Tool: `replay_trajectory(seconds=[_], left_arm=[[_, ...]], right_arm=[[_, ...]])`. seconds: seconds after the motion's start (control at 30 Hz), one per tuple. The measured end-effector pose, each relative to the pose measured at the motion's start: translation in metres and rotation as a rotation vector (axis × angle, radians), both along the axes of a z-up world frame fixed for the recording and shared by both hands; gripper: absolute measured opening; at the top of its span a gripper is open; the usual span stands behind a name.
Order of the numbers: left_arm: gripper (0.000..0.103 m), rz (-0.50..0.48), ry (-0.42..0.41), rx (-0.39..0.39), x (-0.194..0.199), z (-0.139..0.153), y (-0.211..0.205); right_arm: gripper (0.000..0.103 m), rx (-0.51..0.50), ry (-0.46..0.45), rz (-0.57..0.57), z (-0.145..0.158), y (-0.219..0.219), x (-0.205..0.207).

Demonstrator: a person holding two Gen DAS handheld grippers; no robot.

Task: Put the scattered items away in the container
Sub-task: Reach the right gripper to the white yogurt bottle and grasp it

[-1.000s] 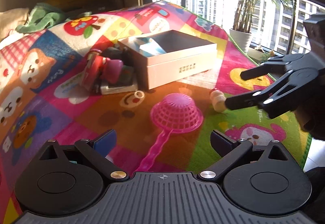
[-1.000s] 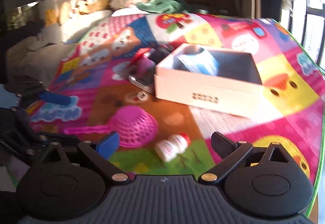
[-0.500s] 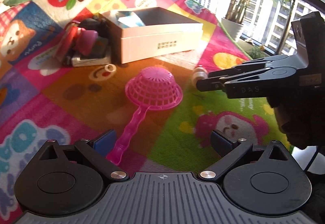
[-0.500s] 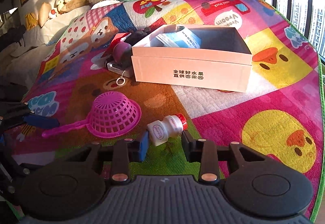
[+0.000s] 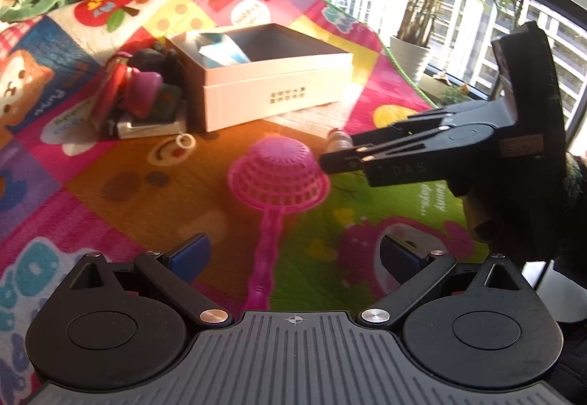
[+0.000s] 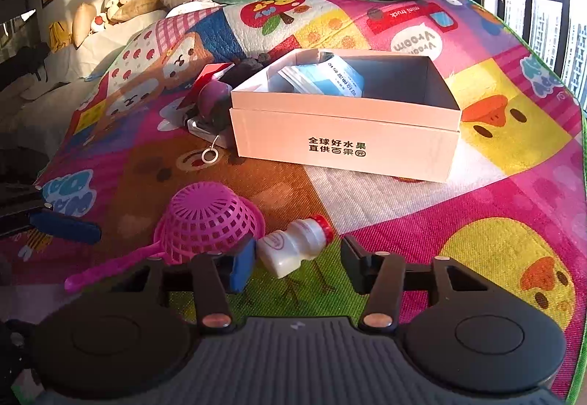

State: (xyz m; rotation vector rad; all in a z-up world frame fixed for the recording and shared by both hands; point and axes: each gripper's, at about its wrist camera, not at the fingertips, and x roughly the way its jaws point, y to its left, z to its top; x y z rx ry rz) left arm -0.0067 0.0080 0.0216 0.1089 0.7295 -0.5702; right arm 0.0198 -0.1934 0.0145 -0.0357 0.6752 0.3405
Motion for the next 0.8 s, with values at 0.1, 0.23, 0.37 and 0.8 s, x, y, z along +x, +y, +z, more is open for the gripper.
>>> replay_trajectory(seconds=[0.1,0.23,0.37,0.8], left_arm=[[0.101,0.033,-0.031,0.031,0.008,-0.001,-0.003],[0.101,0.033,-0.082,0.072,0.017,0.0,-0.017],[0.101,0.002,-0.095,0.077,0.019,-0.002,-0.029],[0.101,0.014,-0.051,0.079,0.018,-0.01,-0.022]], right_arm=[[0.038,0.002,-0.004,-0.006,-0.002,0.001,-0.002],[0.038,-0.016,-0.009,-0.018,0.001,-0.003,-0.011],[0.038,-0.047,-0.008,-0.035,0.003,-0.015,-0.027],[0.06,-0.056,-0.058,0.007,0.011,-0.03,-0.051]])
